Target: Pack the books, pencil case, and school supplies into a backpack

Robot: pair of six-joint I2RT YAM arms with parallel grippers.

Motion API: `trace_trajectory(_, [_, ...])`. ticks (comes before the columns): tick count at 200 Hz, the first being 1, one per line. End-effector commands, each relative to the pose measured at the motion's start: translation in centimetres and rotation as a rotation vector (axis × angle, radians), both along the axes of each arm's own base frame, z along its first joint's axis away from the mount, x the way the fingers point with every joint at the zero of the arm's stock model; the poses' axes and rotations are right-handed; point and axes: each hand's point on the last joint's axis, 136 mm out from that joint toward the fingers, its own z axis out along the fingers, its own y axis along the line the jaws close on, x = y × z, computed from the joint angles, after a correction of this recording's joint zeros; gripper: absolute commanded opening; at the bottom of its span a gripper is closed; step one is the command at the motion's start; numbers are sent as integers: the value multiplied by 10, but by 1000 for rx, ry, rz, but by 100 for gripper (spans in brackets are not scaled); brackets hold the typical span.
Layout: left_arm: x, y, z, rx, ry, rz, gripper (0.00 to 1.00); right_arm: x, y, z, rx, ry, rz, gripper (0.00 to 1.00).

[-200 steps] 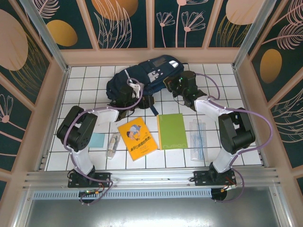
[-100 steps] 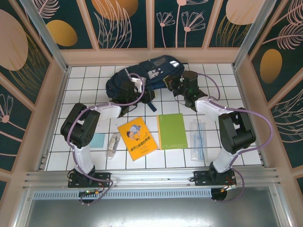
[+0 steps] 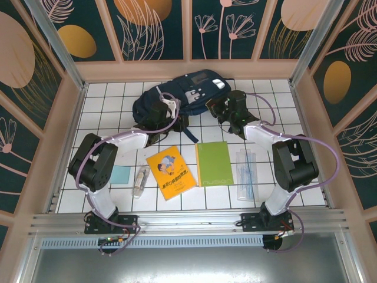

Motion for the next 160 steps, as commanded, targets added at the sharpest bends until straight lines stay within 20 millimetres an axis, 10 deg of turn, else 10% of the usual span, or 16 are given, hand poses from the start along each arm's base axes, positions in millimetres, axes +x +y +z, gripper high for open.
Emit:
trace_trajectory(1, [4, 26, -5, 83, -6, 64, 23, 5, -10, 42, -18, -125, -9, 0])
trace_trajectory(18, [6, 25, 0, 71, -21, 55, 0, 4, -6, 42, -14, -124, 9, 0])
trace_trajectory(102, [-15, -1, 20, -22, -47, -138, 0, 9, -17, 35, -61, -125, -5, 0])
trace_trajectory(160, [0, 58, -26, 205, 24, 114, 0, 16, -35, 31, -134, -139, 4, 0])
